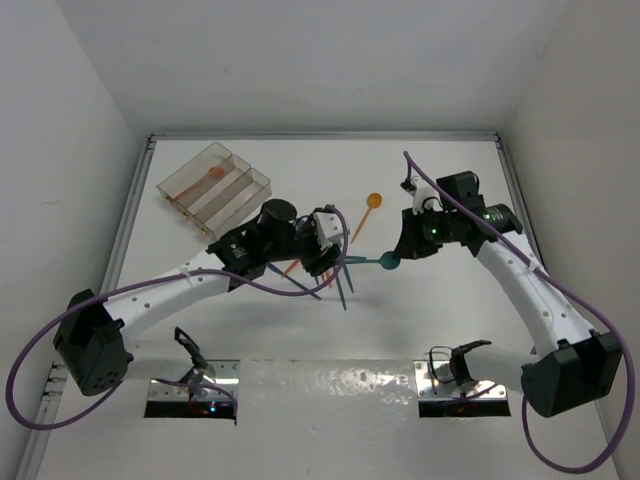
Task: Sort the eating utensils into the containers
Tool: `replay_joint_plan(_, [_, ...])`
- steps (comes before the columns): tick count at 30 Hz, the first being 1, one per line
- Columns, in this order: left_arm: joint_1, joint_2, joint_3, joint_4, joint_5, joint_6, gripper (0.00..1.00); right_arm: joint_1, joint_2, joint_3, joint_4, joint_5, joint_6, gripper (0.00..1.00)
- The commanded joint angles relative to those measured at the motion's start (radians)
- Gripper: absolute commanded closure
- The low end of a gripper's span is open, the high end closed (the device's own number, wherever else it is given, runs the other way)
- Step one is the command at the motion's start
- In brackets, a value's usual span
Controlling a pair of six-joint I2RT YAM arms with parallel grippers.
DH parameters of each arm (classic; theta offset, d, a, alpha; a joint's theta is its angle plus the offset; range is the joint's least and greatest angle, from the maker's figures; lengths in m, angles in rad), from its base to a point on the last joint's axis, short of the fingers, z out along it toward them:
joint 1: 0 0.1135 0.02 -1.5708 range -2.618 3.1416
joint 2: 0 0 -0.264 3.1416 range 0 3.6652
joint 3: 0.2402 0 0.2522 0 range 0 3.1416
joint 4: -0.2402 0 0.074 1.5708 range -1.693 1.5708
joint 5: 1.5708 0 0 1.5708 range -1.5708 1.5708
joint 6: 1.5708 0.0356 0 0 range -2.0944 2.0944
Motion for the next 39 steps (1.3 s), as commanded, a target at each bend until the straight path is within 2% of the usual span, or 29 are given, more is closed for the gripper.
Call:
replay_joint_plan(1, [-0.036,0.008,0.059,0.040,0.089,0.127,0.48,0.004,0.022,0.054,0.014,-0.091,-0.022,1.00])
replay_joint_plan(9, [-0.097,0.062,0.094,-0.036,0.123,0.236,0.53,0.007,0.043,0.077,0.030,-0.140,-0.019,1.00])
replay_joint_plan(15, [-0.103,0.129,0.126,-0.096,0.097,0.279,0.62,0.005,0.048,0.085,0.027,-0.152,-0.027,1.00])
replay_joint_plan(17, [-0.105,0.140,0.131,-0.089,0.070,0.273,0.68,0.007,0.048,0.088,0.027,-0.157,-0.027,1.00])
replay_joint_plan(18, [-0.105,0.145,0.129,-0.084,0.051,0.268,0.77,0.007,0.048,0.089,0.027,-0.158,-0.028,1.00])
replay_joint_plan(20, [-0.105,0.146,0.128,-0.058,0.031,0.265,0.86,0.005,0.048,0.088,0.025,-0.155,-0.028,1.00])
replay_joint_plan(21, [-0.105,0.146,0.128,-0.053,0.022,0.264,0.94,0.007,0.048,0.086,0.027,-0.154,-0.028,1.00])
replay_joint_plan(24, [-0.103,0.142,0.128,-0.026,-0.019,0.248,1.00,0.007,0.048,0.079,0.034,-0.143,-0.024,0.99])
replay_joint_plan(27, [-0.103,0.137,0.116,0.003,-0.075,0.230,1.00,0.007,0.049,0.074,0.039,-0.129,-0.013,0.75])
replay_joint_plan(28, [-0.102,0.136,0.111,0.011,-0.088,0.224,1.00,0.007,0.048,0.076,0.041,-0.121,-0.009,0.64])
replay_joint_plan(29, [-0.094,0.134,0.102,0.028,-0.119,0.208,1.00,0.005,0.043,0.074,0.041,-0.112,0.004,0.47])
replay_joint_plan(30, [-0.085,0.133,0.099,0.036,-0.125,0.196,1.00,0.007,0.037,0.073,0.045,-0.089,0.011,0.43])
replay_joint_plan(31, [-0.053,0.130,0.093,0.054,-0.127,0.166,1.00,0.007,0.027,0.067,0.054,-0.068,0.036,0.35])
replay_joint_plan(35, [0.065,0.111,0.074,0.089,-0.156,0.103,1.00,0.007,-0.010,0.051,0.062,0.104,0.114,0.26])
replay_joint_plan(39, [0.211,0.077,0.054,0.095,-0.246,0.093,1.00,0.005,-0.055,0.013,0.061,0.192,0.169,0.24])
